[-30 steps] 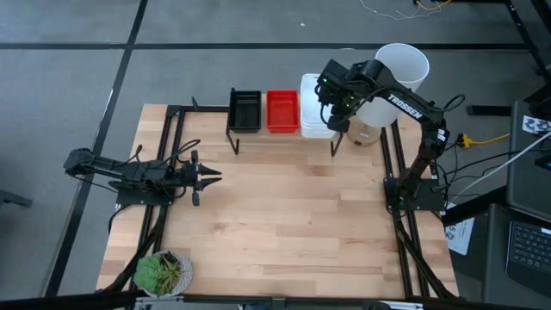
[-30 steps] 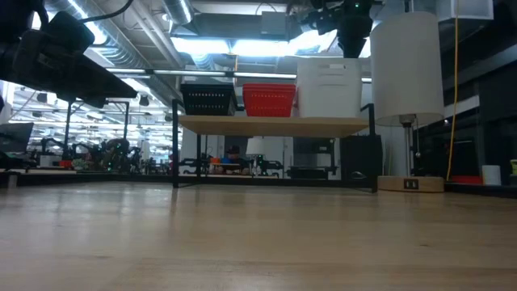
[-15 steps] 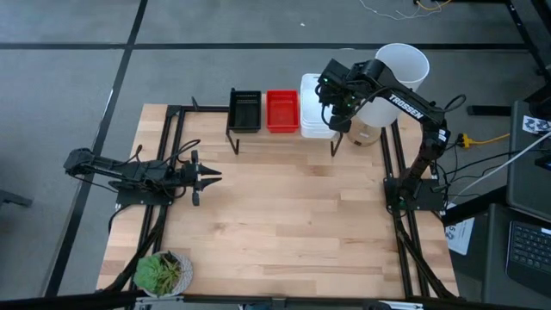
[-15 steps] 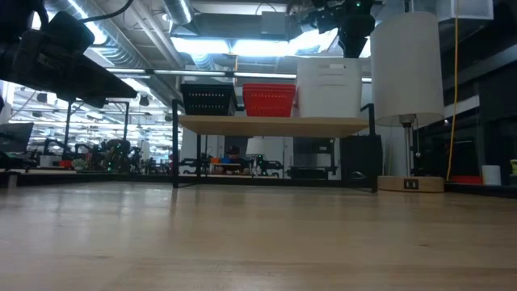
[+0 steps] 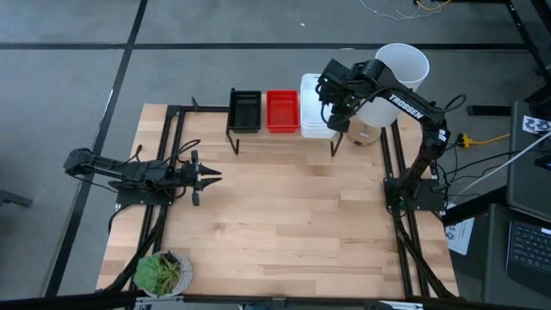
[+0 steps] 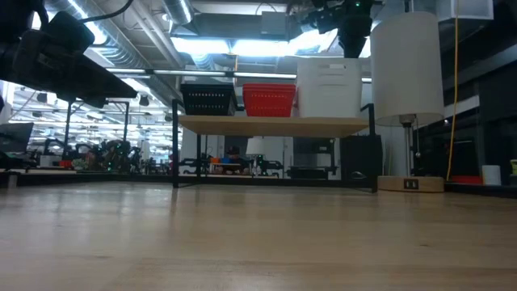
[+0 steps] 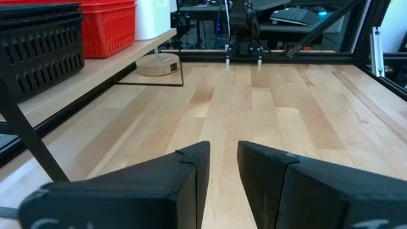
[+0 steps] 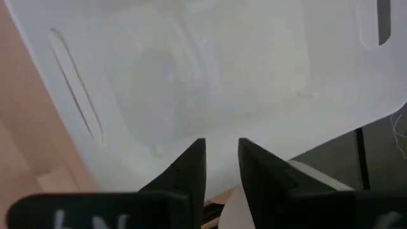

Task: Stack baskets on shelf by color
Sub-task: Adjust the stacked bins on the shelf

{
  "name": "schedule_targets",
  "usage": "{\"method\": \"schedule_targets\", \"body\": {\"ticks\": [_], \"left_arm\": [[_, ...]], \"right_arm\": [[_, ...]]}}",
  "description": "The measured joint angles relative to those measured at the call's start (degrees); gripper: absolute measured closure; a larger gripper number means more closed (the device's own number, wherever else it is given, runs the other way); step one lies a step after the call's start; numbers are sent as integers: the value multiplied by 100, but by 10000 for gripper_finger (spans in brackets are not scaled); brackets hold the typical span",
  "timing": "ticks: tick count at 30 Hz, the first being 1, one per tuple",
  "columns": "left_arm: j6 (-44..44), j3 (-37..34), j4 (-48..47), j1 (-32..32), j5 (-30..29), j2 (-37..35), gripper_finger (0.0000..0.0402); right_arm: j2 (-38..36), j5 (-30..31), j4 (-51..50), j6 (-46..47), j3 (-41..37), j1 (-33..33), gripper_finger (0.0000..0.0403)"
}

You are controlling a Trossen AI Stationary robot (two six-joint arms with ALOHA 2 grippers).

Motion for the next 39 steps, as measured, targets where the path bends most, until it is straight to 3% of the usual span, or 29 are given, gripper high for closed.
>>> {"method": "schedule_targets", "body": {"ticks": [9,14,17,20,25,32,39], "left_arm": [[0,0,0,1,0,1,327],[1,0,0,2,0,1,327],[2,0,0,1,0,0,327],[2,0,1,0,1,1,327],[0,0,2,2,2,1,327],[2,0,2,2,0,1,327],[2,0,0,1,2,0,327]], "right_arm": [[-167,-99,4,-628,0,76,309],[-854,-107,4,-672,0,168,309],[-1352,-215,11,-205,-33,166,309],[-1791,-431,-6,-63,-540,170,309],[-2263,-193,66,-66,-1559,203,309],[-2038,-300,1436,-420,-1646,205,309],[-1420,-257,1477,-794,-1648,203,309]]}}
